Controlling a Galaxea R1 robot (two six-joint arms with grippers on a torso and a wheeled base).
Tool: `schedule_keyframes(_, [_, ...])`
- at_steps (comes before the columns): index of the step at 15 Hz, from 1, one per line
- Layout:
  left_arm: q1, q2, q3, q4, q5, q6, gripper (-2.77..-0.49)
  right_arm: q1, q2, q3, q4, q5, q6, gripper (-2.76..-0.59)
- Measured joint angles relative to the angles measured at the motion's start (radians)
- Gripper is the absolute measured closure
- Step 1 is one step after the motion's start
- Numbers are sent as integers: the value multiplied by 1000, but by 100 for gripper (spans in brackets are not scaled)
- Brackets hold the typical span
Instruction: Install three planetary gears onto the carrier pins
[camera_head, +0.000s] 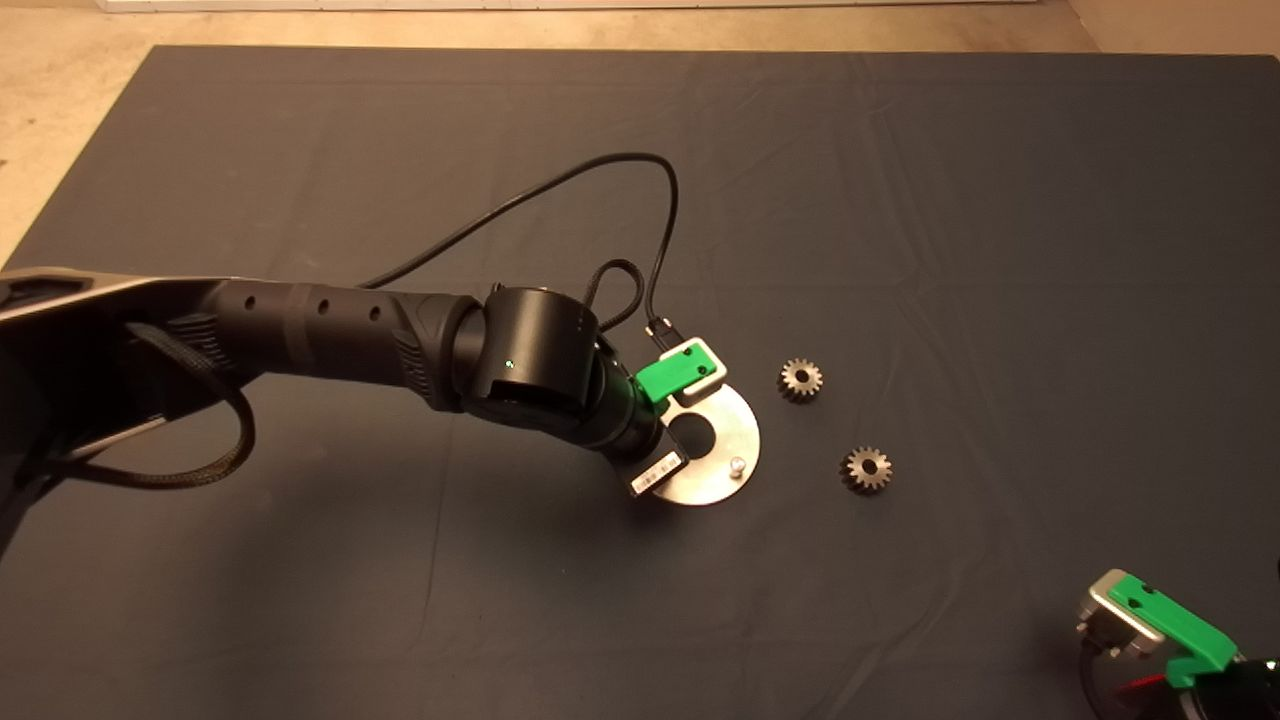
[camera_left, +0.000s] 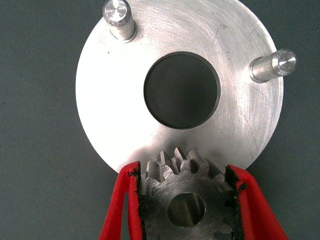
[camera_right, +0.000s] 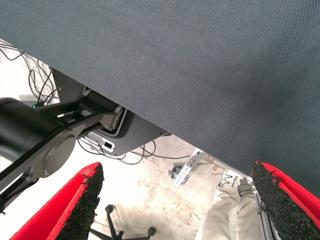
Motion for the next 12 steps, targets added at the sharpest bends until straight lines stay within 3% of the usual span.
schedule_keyframes(12, [0,-26,1,-4,-35,21,-64,0,0,0,0,0,0,-220])
